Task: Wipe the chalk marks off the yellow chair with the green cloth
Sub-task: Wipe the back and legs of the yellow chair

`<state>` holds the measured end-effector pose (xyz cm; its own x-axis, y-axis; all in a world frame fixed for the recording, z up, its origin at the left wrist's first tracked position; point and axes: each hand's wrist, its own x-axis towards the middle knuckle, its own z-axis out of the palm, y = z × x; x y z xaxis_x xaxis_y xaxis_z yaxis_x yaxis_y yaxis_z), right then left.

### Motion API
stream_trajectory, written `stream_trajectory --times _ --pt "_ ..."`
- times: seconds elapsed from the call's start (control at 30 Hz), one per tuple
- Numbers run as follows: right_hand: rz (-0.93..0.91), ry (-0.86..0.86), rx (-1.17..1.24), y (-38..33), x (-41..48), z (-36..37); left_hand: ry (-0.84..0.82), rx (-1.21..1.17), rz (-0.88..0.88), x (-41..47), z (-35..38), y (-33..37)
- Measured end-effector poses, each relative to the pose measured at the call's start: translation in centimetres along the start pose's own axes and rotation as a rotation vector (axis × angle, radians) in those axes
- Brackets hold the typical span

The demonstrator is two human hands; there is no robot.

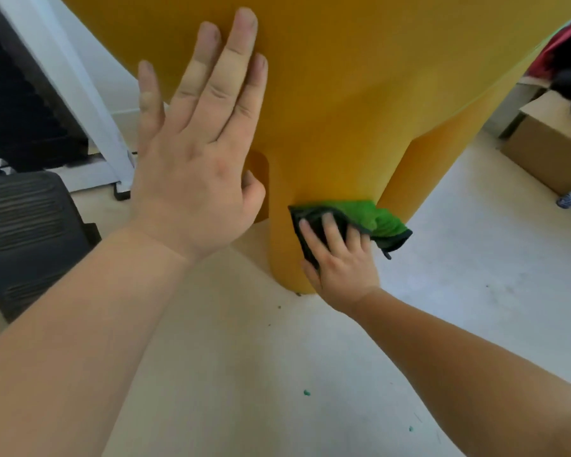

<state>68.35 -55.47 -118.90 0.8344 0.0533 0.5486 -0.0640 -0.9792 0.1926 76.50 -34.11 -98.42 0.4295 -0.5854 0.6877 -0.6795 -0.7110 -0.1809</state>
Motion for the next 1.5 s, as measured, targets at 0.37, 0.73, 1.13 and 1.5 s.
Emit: stream_trajectory --times 0.37,0.73,1.13,1.5 --pt "-0.605 -0.055 -0.509 3.6 6.9 -4.6 -0.001 0.000 0.042 0.0 0.0 -0.9" --pt "-0.712 -0.323 -0.457 2.6 6.9 -7.3 -0.045 -0.042 0.095 0.1 -0.3 -2.2" --pt "-0.968 -0.153 -0.397 5.0 7.0 -6.5 -0.076 -0.028 0.134 0.2 -1.0 -2.7" --pt "-0.782 -0.394 -0.614 2.4 6.5 -7.4 -0.070 -0.023 0.132 0.1 -0.9 -2.6"
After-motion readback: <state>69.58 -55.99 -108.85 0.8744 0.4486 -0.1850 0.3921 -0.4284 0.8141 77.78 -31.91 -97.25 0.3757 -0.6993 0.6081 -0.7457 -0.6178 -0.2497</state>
